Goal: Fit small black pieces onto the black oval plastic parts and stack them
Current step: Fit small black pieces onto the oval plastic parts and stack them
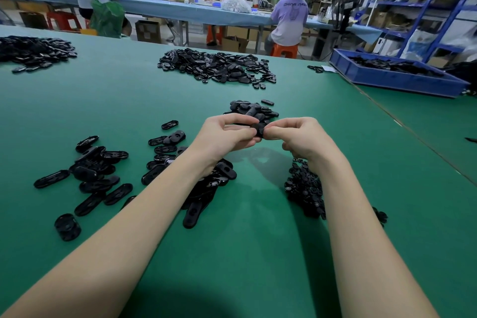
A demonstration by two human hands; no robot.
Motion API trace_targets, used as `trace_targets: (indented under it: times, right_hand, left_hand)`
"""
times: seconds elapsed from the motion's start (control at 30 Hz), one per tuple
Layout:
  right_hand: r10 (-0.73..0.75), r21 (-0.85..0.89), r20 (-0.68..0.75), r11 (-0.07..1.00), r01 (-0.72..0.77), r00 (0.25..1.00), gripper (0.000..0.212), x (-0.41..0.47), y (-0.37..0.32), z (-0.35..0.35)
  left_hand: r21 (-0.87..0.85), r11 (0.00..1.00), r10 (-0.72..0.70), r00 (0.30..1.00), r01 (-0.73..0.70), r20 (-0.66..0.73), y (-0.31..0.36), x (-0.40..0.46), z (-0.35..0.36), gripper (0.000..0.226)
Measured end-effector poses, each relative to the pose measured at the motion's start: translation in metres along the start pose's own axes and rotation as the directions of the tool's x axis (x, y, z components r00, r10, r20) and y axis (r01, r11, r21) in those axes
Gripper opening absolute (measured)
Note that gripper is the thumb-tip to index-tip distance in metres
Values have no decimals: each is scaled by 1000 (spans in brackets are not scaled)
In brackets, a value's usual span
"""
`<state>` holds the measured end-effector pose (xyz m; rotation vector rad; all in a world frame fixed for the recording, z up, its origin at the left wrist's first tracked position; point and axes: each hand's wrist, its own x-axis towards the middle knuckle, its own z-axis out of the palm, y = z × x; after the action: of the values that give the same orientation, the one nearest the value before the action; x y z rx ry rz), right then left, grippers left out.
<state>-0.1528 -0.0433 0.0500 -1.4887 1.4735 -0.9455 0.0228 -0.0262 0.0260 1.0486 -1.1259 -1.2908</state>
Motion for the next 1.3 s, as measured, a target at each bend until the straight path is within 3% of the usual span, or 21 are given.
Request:
trace_targets:
  times: [0.6, 0.93, 1.17, 1.3]
  right_hand:
    - [-25, -111, -44, 994, 20, 999, 19, 4, -1, -2]
    - [-45, -155, -48, 987, 37, 998, 17, 2, -2, 3]
    - [20, -109, -68, 994, -27, 997, 27, 1, -2, 2]
    - [83, -2, 45, 997, -83, 996, 29, -3, 4, -1]
  left_hand:
    - [193, 979, 67, 998, -69, 17, 3, -2, -2, 16]
    - [419, 901, 125, 992, -112, -4, 1, -2, -1, 18]
    - [222, 975, 17, 1000, -15, -8, 8, -3, -3, 17]
    - [69, 995, -77, 996, 75, 35, 12, -3, -5, 13]
